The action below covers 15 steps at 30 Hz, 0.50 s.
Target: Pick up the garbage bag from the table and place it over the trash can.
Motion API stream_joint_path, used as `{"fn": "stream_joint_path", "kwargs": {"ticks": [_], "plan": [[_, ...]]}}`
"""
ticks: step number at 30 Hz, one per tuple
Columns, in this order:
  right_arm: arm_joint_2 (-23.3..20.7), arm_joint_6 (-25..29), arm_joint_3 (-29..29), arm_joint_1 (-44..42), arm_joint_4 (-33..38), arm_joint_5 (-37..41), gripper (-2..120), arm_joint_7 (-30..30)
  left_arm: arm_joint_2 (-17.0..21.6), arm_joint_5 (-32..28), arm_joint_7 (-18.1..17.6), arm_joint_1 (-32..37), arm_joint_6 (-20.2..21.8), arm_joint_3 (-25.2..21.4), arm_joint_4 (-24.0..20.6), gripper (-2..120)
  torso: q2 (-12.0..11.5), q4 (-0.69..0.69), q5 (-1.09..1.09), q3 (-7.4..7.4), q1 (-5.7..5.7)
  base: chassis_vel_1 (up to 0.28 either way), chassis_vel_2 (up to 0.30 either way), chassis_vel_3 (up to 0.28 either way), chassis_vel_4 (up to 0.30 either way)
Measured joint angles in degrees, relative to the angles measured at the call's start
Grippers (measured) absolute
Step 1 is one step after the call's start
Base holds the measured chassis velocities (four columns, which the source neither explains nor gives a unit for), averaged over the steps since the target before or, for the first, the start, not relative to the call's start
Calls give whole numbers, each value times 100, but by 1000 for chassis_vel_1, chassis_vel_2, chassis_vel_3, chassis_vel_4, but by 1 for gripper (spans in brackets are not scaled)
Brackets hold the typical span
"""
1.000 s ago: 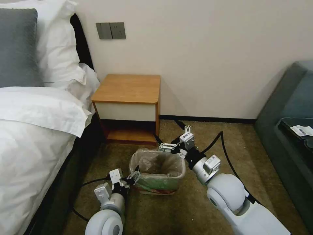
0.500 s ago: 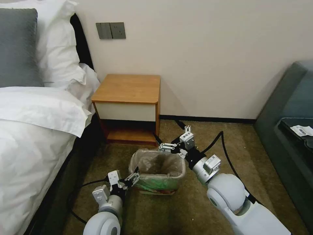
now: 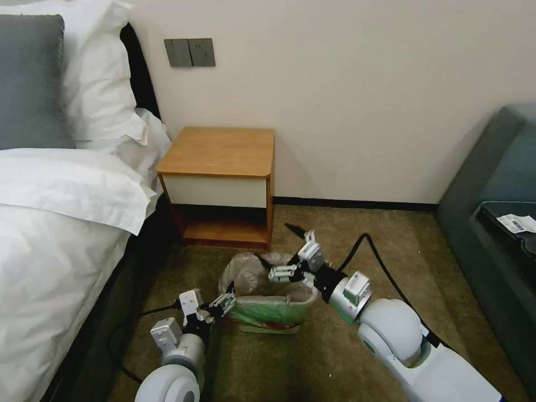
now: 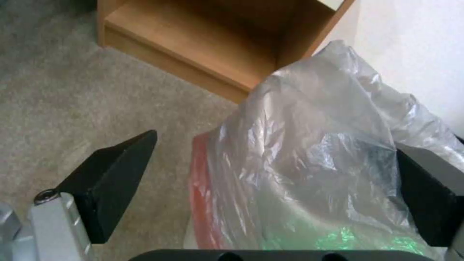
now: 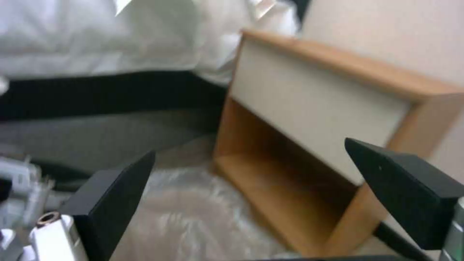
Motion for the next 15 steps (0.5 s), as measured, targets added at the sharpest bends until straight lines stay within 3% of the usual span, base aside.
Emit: {"fn": "stream_joint_path", "kwargs": {"ticks": [6,15], "plan": [[23,114,-414,559,-579,29,100,-295,-18,13,33,-12,-43,9,84,100,0,-1,0,0,0,0,0,0,0],[-6,185,-1682,2133,-1607,157,100,-479,-60,86,87,-57,-108,30,200,100,0,0,-1,1,0,0,0,0,0]]}}
